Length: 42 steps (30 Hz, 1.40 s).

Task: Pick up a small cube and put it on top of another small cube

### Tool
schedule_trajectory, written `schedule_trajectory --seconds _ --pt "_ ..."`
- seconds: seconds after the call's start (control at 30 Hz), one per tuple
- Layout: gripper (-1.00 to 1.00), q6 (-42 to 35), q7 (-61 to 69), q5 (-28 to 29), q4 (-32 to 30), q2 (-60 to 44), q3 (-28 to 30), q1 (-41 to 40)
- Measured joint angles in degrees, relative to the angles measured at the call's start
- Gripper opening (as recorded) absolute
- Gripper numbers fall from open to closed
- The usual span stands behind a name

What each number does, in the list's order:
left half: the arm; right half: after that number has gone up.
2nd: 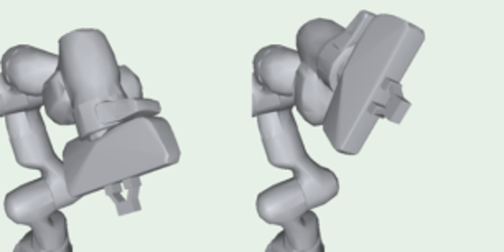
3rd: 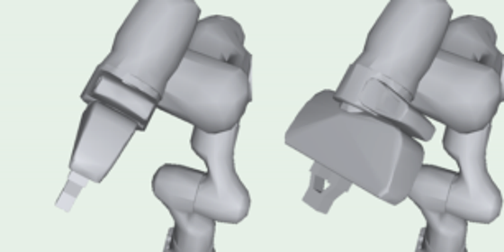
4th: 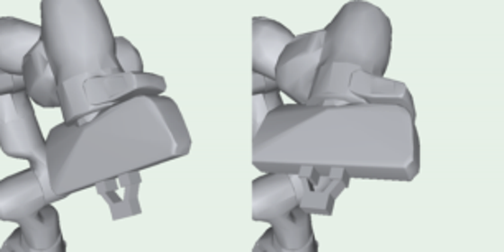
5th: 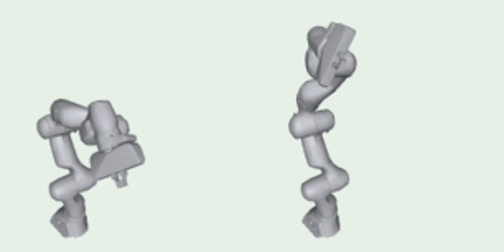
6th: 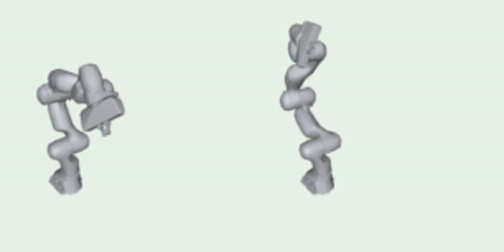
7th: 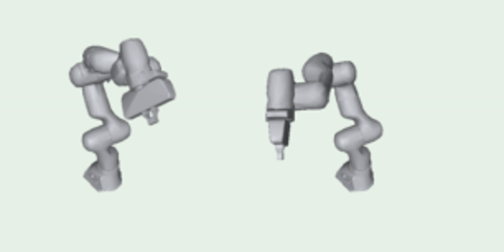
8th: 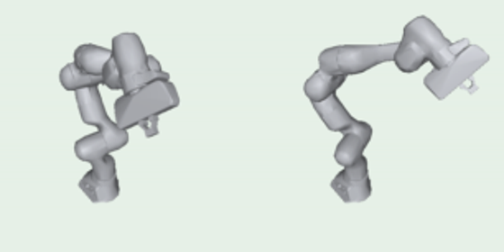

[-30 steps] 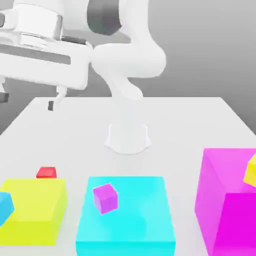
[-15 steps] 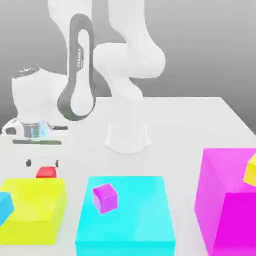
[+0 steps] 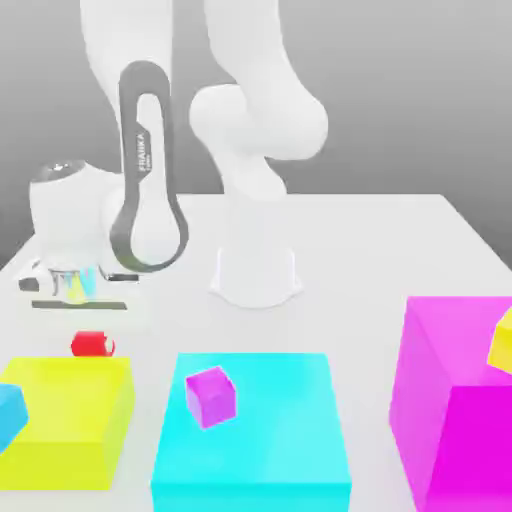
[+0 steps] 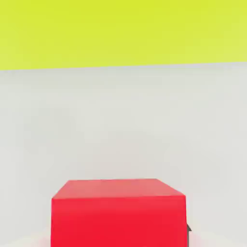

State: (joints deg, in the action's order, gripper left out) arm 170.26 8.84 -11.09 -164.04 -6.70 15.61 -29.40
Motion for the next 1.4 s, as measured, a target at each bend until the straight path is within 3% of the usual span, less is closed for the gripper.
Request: schedule_trajectory --seconds 0.1,0.27,0.57,0.97,1.13,1.17,1.4 --pt "-1.00 -4.49 -7.38 9.71 -1.01 5.84 1.41 -0.70" --pt "-1.00 -9.63 -15.43 13.70 0.85 9.29 -1.62 2.98" --pt "-1.00 -18.15 -26.35 13.98 5.14 13.57 -7.81 9.55" --pt "-1.00 -29.39 -37.86 10.22 10.86 19.02 -17.69 18.17" --pt "-1.00 -20.66 -39.14 10.36 9.82 11.27 -18.57 18.79" --pt "1.00 -19.15 -39.31 10.57 9.59 10.01 -18.53 18.80" --pt "1.00 -19.20 -39.38 10.63 9.61 10.07 -18.56 18.83"
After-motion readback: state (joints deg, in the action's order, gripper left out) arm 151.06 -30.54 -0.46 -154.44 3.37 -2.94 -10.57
